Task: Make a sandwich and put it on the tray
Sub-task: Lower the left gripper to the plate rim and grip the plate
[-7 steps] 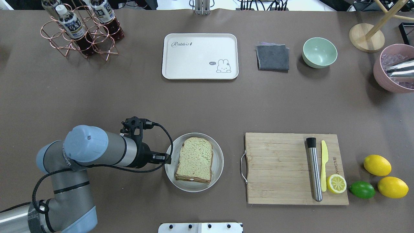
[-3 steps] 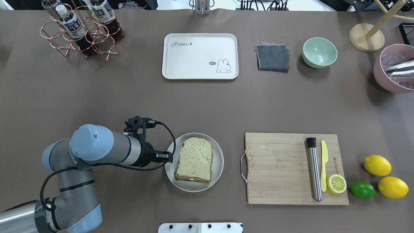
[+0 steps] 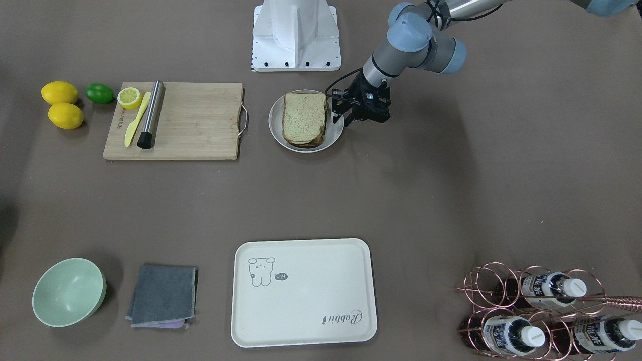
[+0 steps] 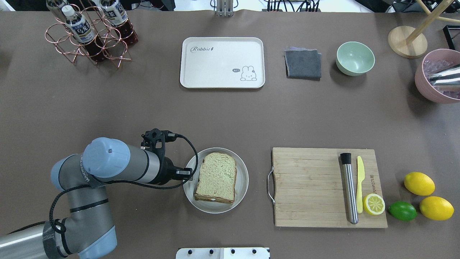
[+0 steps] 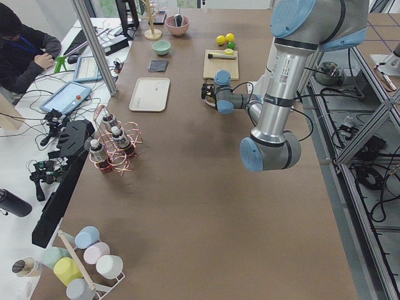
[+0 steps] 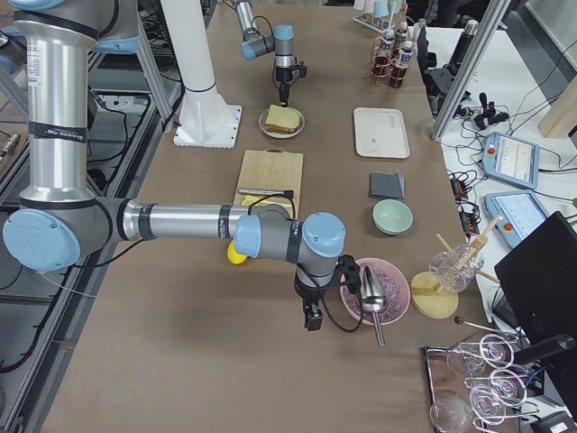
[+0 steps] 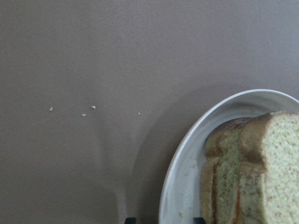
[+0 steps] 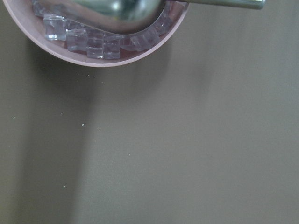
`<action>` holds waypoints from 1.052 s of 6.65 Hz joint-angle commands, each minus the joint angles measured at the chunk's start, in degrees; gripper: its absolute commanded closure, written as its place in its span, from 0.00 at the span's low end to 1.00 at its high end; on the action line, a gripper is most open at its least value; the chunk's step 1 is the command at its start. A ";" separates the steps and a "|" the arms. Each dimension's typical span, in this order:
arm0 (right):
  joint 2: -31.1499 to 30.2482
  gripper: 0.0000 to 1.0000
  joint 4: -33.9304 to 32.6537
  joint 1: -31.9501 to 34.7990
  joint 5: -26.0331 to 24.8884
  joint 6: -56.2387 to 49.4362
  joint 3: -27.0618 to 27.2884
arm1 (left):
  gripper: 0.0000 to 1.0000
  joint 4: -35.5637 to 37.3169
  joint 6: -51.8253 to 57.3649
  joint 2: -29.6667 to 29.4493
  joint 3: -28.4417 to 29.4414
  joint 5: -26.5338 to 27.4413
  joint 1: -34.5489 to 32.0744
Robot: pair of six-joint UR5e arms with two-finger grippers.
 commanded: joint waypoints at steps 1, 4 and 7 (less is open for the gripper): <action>0.04 0.00 0.00 0.06 0.00 0.00 -0.10 | 0.85 0.08 0.21 -0.08 0.51 0.06 0.04; 0.04 0.00 0.00 0.06 0.00 0.00 -0.45 | 1.00 -0.09 0.39 -0.08 0.16 0.77 -0.05; 0.48 0.00 0.09 0.06 0.00 0.09 -1.15 | 1.00 -2.55 0.13 -0.08 -1.15 0.15 -2.59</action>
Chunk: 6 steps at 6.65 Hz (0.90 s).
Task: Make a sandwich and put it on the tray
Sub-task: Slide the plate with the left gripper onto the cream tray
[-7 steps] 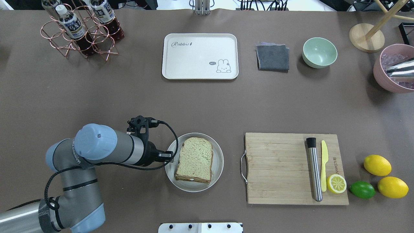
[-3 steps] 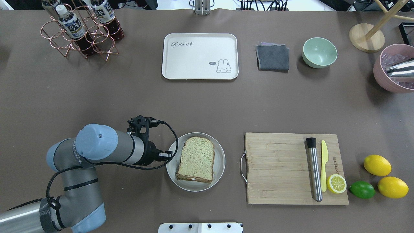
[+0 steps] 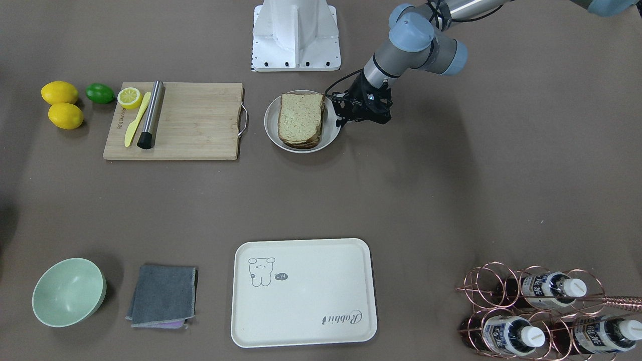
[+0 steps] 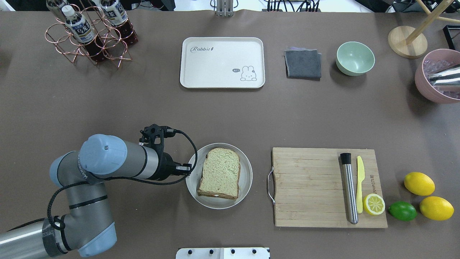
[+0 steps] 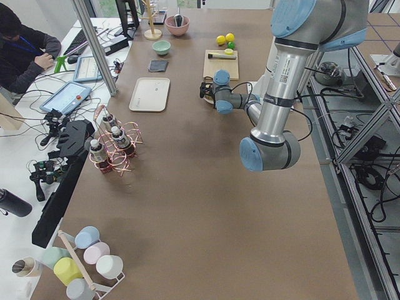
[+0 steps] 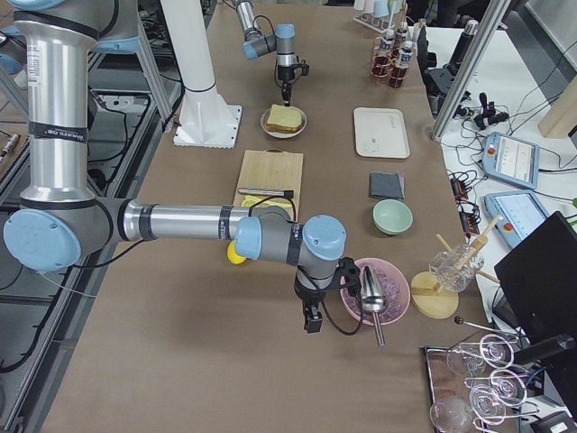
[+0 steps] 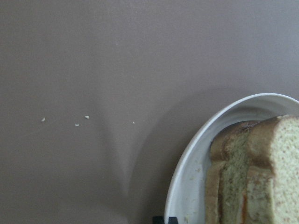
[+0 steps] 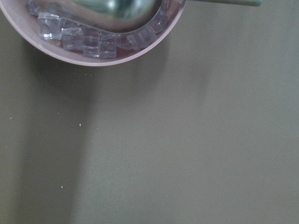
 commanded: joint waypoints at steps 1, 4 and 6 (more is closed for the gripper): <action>0.24 0.00 0.03 0.00 0.05 0.07 -0.81 | 1.00 -1.28 -0.09 -0.03 -0.82 -1.30 -3.61; 0.15 0.00 0.03 0.00 0.05 0.07 -1.08 | 1.00 -0.50 -0.27 -4.30 3.80 -11.05 -14.15; 0.24 0.00 0.03 0.00 -0.04 0.16 -1.42 | 1.00 -0.68 0.00 -13.43 15.30 -15.10 -19.08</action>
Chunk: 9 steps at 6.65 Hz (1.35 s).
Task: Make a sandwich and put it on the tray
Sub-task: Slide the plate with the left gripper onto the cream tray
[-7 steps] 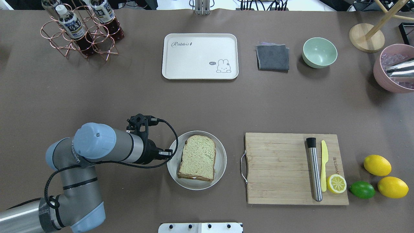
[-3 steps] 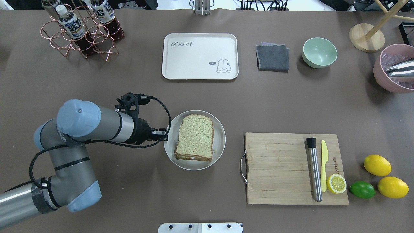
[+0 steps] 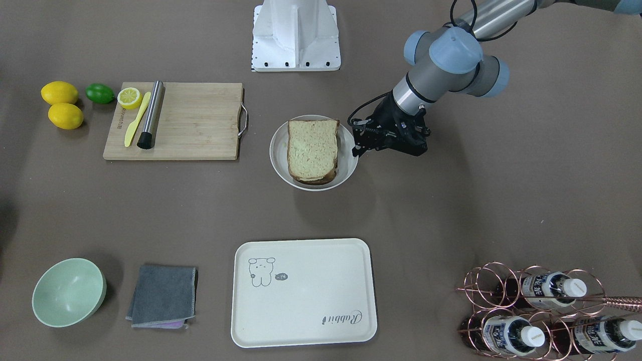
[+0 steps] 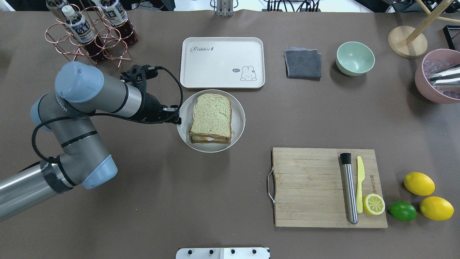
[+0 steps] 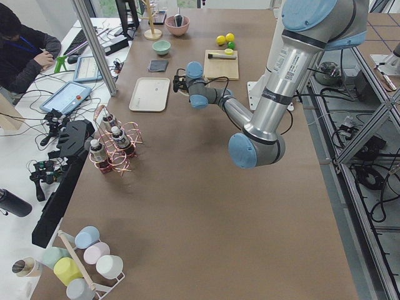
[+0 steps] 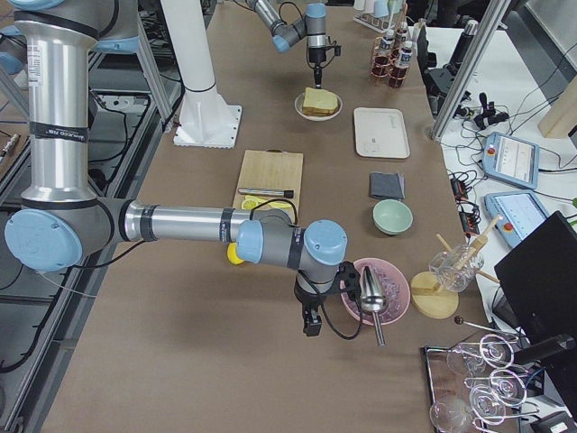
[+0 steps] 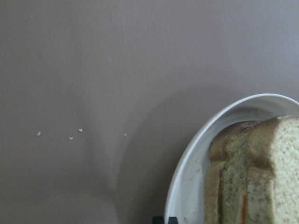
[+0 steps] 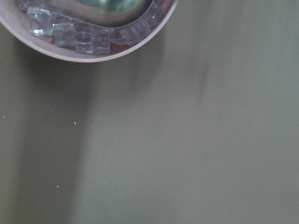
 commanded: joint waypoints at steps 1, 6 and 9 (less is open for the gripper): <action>0.11 0.00 0.00 0.00 -0.03 0.21 -0.17 | 1.00 -0.06 1.56 -9.12 12.52 -3.24 -4.86; 0.37 0.00 0.09 -0.09 0.06 0.56 -0.17 | 1.00 -2.50 9.39 -25.48 39.42 -6.16 -10.68; 0.37 0.00 0.09 -0.09 0.06 0.56 -0.43 | 1.00 -9.18 9.57 -32.27 53.42 -1.95 -9.72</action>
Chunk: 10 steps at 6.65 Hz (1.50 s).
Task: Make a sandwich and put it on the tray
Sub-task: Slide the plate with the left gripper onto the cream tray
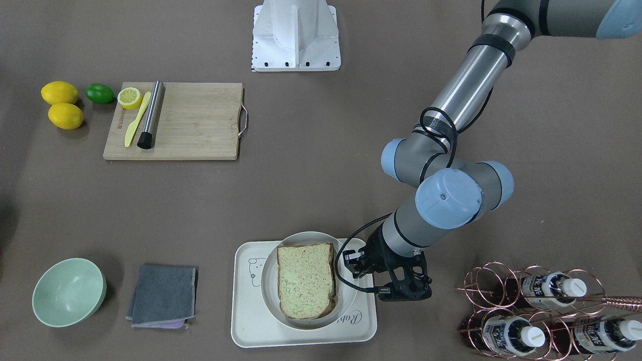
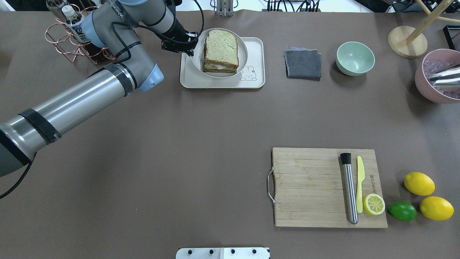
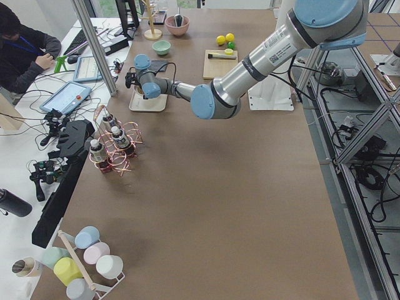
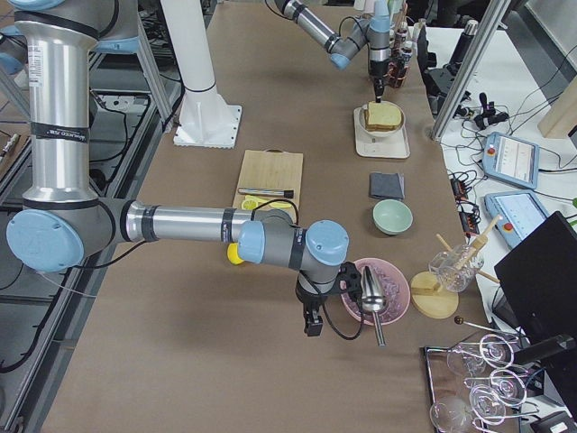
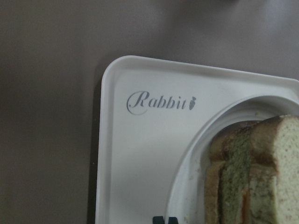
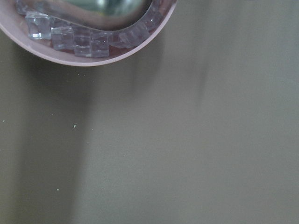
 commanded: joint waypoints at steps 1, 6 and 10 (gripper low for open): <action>0.00 0.00 -0.07 0.03 -0.08 0.00 -0.19 | 1.00 -2.46 0.13 -3.39 5.30 3.63 2.00; -0.43 0.00 -0.07 -0.06 0.00 -0.35 -0.63 | 0.01 -3.43 0.13 -3.50 5.22 4.35 2.19; -0.70 0.00 -0.07 0.03 0.00 -0.44 -0.89 | 0.01 -2.56 0.21 13.50 -17.56 3.83 1.75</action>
